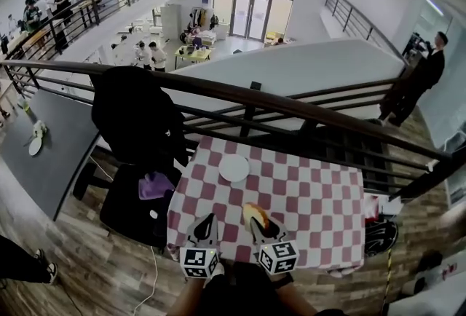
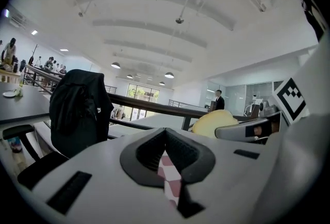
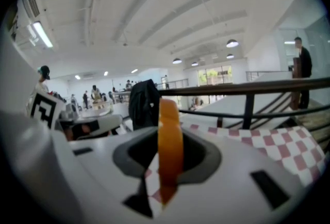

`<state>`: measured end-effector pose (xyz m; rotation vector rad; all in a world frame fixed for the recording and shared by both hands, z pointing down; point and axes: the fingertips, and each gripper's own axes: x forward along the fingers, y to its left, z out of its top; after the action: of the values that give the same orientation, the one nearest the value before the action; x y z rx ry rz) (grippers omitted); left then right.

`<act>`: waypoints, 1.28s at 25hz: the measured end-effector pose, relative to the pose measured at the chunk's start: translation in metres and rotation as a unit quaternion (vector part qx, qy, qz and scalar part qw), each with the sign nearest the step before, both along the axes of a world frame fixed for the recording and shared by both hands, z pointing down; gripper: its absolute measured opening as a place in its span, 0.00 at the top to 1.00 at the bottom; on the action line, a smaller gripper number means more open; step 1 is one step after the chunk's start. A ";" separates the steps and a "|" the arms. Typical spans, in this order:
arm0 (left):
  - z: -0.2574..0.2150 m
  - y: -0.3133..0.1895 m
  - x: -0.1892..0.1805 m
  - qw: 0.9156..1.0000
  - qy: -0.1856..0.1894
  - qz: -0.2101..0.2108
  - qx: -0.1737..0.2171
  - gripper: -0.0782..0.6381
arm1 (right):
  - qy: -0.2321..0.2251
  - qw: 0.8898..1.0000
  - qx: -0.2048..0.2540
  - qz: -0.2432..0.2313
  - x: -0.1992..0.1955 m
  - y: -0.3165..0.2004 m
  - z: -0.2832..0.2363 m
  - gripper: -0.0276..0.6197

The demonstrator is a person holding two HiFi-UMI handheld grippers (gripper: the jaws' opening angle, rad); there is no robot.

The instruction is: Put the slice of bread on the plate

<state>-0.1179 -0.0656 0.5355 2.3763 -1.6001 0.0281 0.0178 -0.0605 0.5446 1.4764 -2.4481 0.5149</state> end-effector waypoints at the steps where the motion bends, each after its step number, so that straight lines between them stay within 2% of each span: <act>1: 0.005 -0.006 0.001 1.000 0.000 0.003 -0.006 0.86 | 0.000 1.000 -0.004 0.001 -0.001 -0.006 0.003 0.78; 9: 0.052 -0.066 0.001 0.998 -0.009 -0.002 -0.065 0.86 | -0.021 0.998 -0.063 -0.001 -0.003 -0.066 0.050 0.78; 20: 0.125 -0.140 0.007 0.990 -0.029 -0.010 -0.138 0.86 | -0.062 0.987 -0.145 -0.020 -0.025 -0.175 0.138 0.78; 25: 0.150 -0.152 0.004 0.986 -0.033 -0.012 -0.164 0.86 | -0.120 0.975 -0.187 -0.014 -0.034 -0.218 0.171 0.78; 29: 0.164 -0.154 0.000 0.981 -0.038 -0.013 -0.188 0.86 | -0.209 0.952 -0.221 -0.020 -0.056 -0.249 0.185 0.78; 31: 0.170 -0.154 0.001 0.979 -0.037 -0.014 -0.198 0.86 | -0.226 0.945 -0.237 -0.024 -0.064 -0.262 0.194 0.78; 32: 0.172 -0.155 0.002 0.979 -0.036 -0.015 -0.200 0.86 | -0.220 0.945 -0.243 -0.025 -0.066 -0.269 0.200 0.78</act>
<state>-0.1158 -0.2209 0.7077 2.0599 -1.4924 0.3977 -0.0485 -0.3290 0.7449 1.1793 -2.3881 1.4499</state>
